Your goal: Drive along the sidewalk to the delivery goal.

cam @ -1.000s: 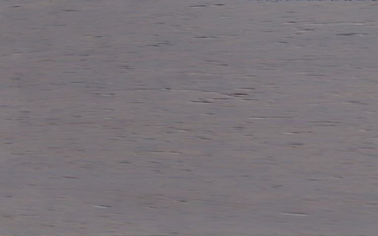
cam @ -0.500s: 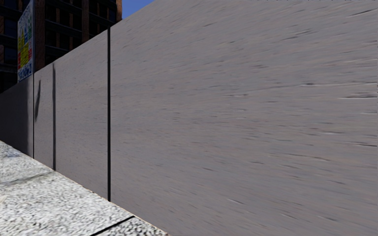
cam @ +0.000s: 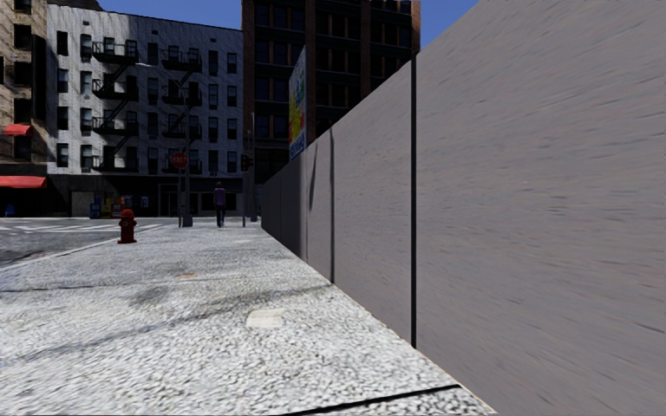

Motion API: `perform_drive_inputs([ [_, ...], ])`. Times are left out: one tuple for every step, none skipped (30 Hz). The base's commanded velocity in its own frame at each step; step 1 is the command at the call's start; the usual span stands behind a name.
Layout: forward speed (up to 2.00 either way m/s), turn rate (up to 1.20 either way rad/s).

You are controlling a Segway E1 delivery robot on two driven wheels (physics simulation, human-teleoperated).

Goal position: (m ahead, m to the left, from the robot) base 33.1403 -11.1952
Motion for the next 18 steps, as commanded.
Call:
perform_drive_inputs([
  [0.00, 1.20],
  [0.00, 1.20],
  [0.00, 1.20],
  [0.00, 1.20],
  [0.00, 0.49],
  [0.00, 0.00],
  [0.00, 0.00],
  [0.00, 0.00],
  [0.00, 0.00],
  [0.00, 0.00],
  [0.00, 0.00],
  [0.00, 0.00],
  [0.00, 0.00],
  [0.00, 0.00],
  [0.00, 0.00],
  [0.00, 0.00],
  [0.00, 0.00],
  [0.00, 0.00],
])
